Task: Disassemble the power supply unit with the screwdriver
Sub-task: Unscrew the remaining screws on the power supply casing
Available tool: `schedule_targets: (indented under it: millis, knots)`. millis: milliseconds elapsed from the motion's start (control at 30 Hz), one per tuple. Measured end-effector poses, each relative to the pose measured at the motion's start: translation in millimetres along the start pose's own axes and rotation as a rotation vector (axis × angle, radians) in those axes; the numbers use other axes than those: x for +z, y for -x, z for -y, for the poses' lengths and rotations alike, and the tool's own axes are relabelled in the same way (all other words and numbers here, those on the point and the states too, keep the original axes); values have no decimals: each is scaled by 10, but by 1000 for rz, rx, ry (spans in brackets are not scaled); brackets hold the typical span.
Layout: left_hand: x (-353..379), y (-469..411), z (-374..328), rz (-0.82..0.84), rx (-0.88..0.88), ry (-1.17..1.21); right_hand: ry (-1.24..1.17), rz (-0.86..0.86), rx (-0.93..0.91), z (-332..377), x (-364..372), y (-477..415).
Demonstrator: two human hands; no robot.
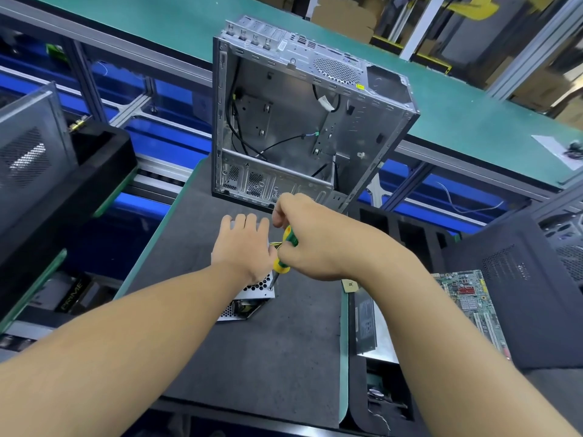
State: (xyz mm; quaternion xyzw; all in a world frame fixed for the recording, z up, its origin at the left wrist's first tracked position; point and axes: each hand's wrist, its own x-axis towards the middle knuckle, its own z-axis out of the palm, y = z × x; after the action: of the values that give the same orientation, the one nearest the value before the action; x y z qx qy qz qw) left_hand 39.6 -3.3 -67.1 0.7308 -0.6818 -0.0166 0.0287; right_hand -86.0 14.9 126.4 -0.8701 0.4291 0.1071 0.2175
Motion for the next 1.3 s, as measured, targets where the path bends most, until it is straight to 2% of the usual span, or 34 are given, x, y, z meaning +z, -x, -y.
schedule_targets:
  millis: [167,300,433,600,667,867,967,1133,1233,1300]
  knots:
    - [71,0,58,-21,-26,-7,156,-154,132,-24,68,-30]
    - [49,19,62,-47,-36,6,104,-113,68,-53,50,-13]
    - [-16,48,73,-34,-4,22,2,14,17,27,13,67]
    - [46,63,180,2,-41,28,140,-105,122,129,102,30]
    - [43,96,230,-2,-48,41,208,-140,95,153,114,0]
    - [-13,127,249,20,-7,29,102,-48,-74,297,115,-29]
    - [-17,128,260,35,-8,22,107,31,-55,318,93,-5]
    - [13,134,248,-17,-34,95,169,-53,63,280,89,-16]
    - [-10,131,248,-30,-37,104,217,-54,-1,232,78,-49]
    - [-5,135,242,-39,-36,93,108,-39,-18,200,54,-71]
